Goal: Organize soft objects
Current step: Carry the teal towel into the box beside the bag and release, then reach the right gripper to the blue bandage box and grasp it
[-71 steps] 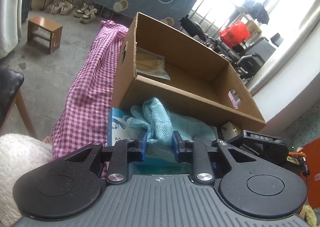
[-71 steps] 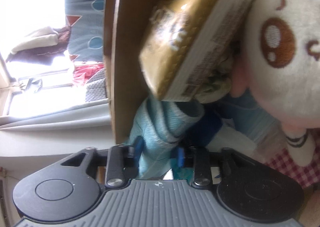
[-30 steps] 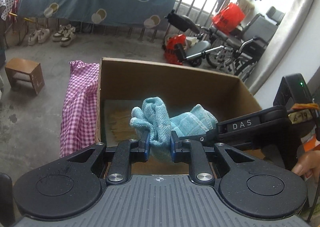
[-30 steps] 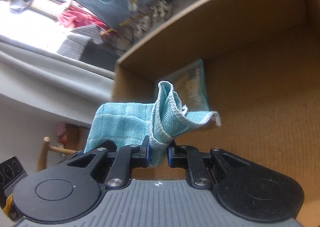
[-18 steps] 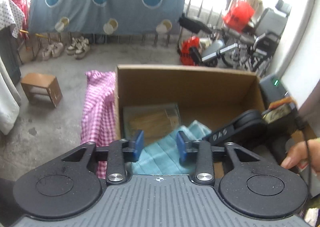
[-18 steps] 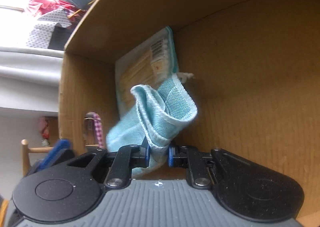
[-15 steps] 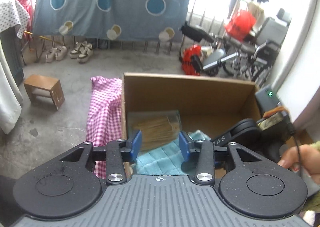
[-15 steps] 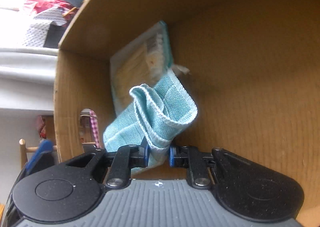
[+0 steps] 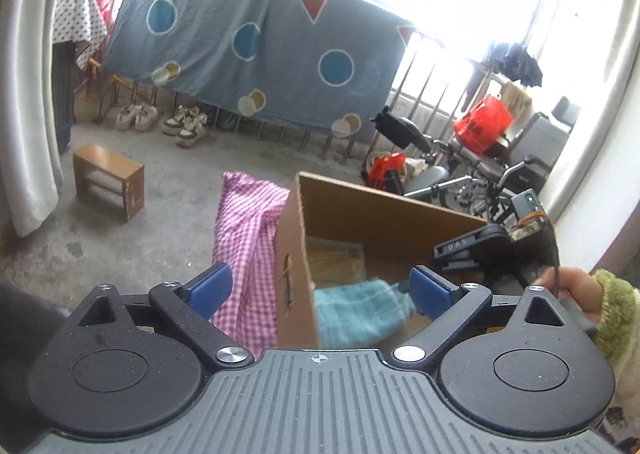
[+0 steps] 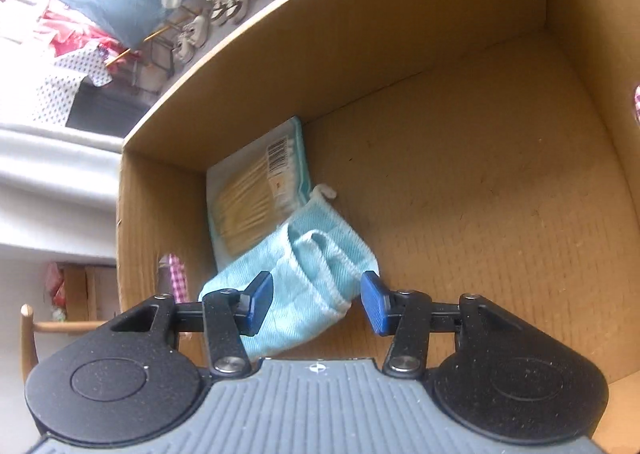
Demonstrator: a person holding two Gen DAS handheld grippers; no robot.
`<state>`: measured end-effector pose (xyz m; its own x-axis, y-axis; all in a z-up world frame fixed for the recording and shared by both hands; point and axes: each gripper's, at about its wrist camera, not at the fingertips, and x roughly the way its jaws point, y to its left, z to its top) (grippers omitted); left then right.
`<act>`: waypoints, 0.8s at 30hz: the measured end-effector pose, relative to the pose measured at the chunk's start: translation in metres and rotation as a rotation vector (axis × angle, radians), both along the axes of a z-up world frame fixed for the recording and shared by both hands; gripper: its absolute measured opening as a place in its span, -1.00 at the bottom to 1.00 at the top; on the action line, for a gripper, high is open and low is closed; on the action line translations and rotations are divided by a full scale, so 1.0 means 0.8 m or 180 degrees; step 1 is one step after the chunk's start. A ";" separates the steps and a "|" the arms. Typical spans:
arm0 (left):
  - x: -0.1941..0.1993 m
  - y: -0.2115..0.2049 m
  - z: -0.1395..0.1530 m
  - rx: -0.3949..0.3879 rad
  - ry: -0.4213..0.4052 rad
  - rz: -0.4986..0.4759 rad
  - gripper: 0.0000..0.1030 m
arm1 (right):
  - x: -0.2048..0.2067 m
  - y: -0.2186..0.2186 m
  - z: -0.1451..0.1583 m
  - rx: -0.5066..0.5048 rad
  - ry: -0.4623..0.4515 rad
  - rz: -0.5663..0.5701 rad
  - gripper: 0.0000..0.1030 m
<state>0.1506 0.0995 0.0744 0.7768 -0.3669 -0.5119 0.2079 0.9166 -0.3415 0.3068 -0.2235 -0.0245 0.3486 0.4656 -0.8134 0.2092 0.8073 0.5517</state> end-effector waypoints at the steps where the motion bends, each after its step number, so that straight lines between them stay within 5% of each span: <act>1: -0.003 0.005 -0.004 -0.0034 0.0038 0.0029 0.86 | 0.003 0.000 -0.002 -0.0009 0.0014 -0.0026 0.00; 10: -0.016 0.062 -0.045 -0.0292 0.0329 0.0360 0.86 | 0.024 0.012 -0.034 -0.0111 0.0145 -0.0043 -0.30; 24: -0.039 0.065 -0.056 -0.0392 0.0379 0.0287 0.86 | 0.010 0.024 -0.037 -0.0083 0.0294 -0.0004 -0.20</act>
<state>0.1191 0.1516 0.0299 0.7459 -0.3641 -0.5577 0.0784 0.8795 -0.4694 0.3147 -0.2039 -0.0540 0.2720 0.4433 -0.8541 0.2592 0.8210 0.5087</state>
